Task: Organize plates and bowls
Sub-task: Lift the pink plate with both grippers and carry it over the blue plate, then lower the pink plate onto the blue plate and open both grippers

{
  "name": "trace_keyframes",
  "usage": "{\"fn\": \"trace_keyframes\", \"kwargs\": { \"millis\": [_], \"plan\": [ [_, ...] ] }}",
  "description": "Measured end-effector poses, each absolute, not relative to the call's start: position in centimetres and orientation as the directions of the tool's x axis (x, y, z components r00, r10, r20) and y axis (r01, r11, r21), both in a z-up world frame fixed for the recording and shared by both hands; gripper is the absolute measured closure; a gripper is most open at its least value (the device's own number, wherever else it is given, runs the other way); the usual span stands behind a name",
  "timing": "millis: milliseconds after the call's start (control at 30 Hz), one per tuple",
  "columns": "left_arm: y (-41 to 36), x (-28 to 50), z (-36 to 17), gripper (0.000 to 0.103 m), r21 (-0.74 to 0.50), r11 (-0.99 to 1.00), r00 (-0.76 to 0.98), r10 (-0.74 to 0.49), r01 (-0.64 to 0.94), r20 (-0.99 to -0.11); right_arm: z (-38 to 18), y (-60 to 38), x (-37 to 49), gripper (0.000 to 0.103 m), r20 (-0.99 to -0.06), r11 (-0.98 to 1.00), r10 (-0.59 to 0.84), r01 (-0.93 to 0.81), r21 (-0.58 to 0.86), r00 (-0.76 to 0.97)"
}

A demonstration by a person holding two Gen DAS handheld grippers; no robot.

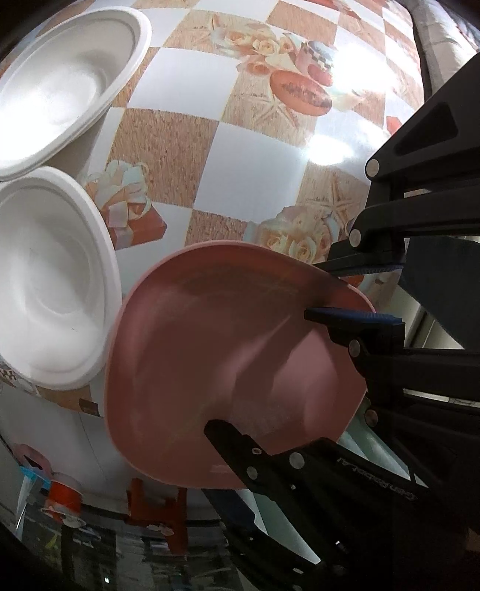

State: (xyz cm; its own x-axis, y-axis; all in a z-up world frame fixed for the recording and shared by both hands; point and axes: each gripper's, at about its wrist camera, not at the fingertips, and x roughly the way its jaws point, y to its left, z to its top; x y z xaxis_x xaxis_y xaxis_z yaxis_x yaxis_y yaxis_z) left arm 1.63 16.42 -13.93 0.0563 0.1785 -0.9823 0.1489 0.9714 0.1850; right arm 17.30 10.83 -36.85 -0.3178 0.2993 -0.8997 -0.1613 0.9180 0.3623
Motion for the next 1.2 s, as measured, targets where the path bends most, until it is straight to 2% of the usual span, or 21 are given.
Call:
{"fn": "trace_keyframes", "kwargs": {
  "millis": [167, 333, 533, 833, 900, 933, 967, 1100, 1200],
  "plan": [
    [16.8, 1.5, -14.5, 0.061, 0.183, 0.972, 0.051, 0.177, 0.148, -0.983, -36.4, 12.4, 16.7, 0.085, -0.904, 0.919, 0.286, -0.176, 0.353, -0.316],
    [17.0, 1.5, -14.4, 0.042, 0.208, 0.968, 0.073, 0.199, 0.14, -0.977, -34.8, 13.0, 17.1, 0.085, -0.911, 0.914, 0.279, -0.205, 0.349, -0.304],
    [17.6, 1.7, -13.6, 0.031, 0.187, 0.976, 0.097, 0.177, 0.108, -0.979, -33.8, 12.2, 17.3, 0.085, -0.914, 0.918, 0.286, -0.193, 0.348, -0.288],
    [16.8, 2.4, -12.6, 0.026, 0.093, 0.993, 0.115, 0.084, 0.076, -0.99, -32.5, 9.4, 18.2, 0.084, -0.927, 0.933, 0.281, -0.153, 0.324, -0.25],
    [16.4, 2.4, -12.3, 0.025, 0.056, 0.996, 0.135, 0.046, 0.068, -0.99, -32.2, 8.8, 18.2, 0.06, -0.93, 0.936, 0.28, -0.149, 0.32, -0.238],
    [16.2, 2.4, -12.0, 0.024, 0.036, 0.998, 0.153, 0.027, 0.058, -0.988, -31.9, 8.6, 18.1, 0.028, -0.93, 0.935, 0.287, -0.144, 0.324, -0.23],
    [16.1, 2.4, -11.9, 0.024, 0.001, 0.999, 0.159, -0.007, 0.052, -0.987, -31.7, 8.2, 18.1, 0.018, -0.931, 0.936, 0.289, -0.14, 0.324, -0.221],
    [15.3, 3.0, -13.0, 0.024, -0.108, 0.994, 0.061, -0.11, 0.028, -0.992, -30.9, 6.7, 17.9, 0.018, -0.945, 0.947, 0.265, -0.133, 0.292, -0.19],
    [14.7, 2.9, -13.1, 0.02, -0.113, 0.993, 0.083, -0.114, 0.014, -0.99, -30.5, 5.5, 17.8, 0.017, -0.963, 0.958, 0.22, -0.152, 0.243, -0.154]
  ]
}}
